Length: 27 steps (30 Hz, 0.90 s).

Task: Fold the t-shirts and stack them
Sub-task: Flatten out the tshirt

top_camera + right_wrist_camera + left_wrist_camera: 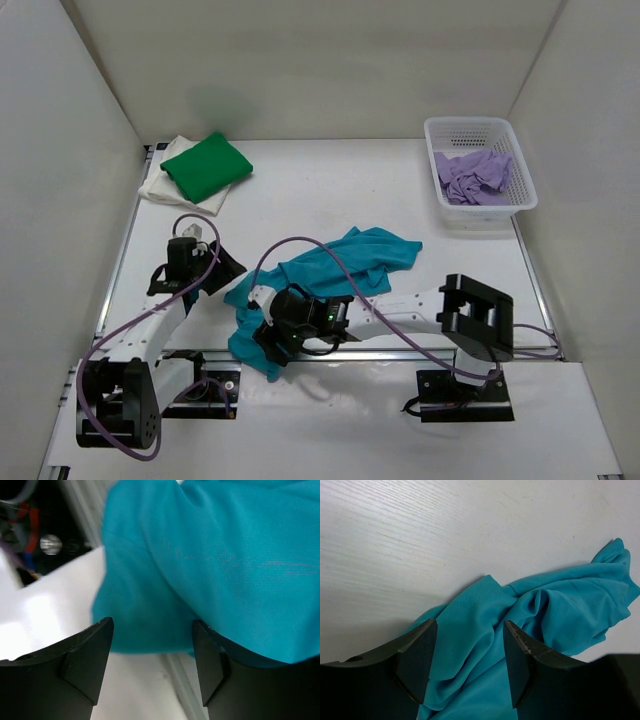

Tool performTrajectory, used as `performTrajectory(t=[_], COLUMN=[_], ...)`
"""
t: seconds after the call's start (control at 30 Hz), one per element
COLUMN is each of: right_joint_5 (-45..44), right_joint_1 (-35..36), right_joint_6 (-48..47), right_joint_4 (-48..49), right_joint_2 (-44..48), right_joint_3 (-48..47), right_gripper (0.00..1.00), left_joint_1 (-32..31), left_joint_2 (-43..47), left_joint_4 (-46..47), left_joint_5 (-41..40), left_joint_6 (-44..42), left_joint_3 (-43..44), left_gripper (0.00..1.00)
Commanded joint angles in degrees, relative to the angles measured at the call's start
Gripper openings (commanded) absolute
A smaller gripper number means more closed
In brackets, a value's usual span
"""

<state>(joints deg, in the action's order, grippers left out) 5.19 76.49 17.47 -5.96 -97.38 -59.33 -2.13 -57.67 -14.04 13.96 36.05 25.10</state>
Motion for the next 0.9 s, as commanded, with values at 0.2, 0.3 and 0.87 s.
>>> performTrajectory(t=[0.2, 0.3, 0.87], right_joint_5=[-4.31, -8.41, -3.09], right_joint_1=[-1.77, -3.79, -44.13], right_joint_6=[-0.51, 0.01, 7.04], right_joint_4=[-0.28, -2.03, -6.79], right_joint_2=[-3.34, 0.16, 38.32], right_joint_3=[-1.41, 0.17, 29.89], right_gripper=[0.01, 0.00, 0.00], left_joint_1=[-1.38, -2.61, -17.64], left_joint_2=[-1.39, -1.13, 4.58], left_joint_4=[4.47, 3.50, -2.03], left_joint_5=[2.13, 1.78, -2.26], left_joint_6=[1.57, 0.07, -2.83], left_joint_3=[0.21, -0.32, -0.49], left_gripper=[0.67, 0.69, 0.57])
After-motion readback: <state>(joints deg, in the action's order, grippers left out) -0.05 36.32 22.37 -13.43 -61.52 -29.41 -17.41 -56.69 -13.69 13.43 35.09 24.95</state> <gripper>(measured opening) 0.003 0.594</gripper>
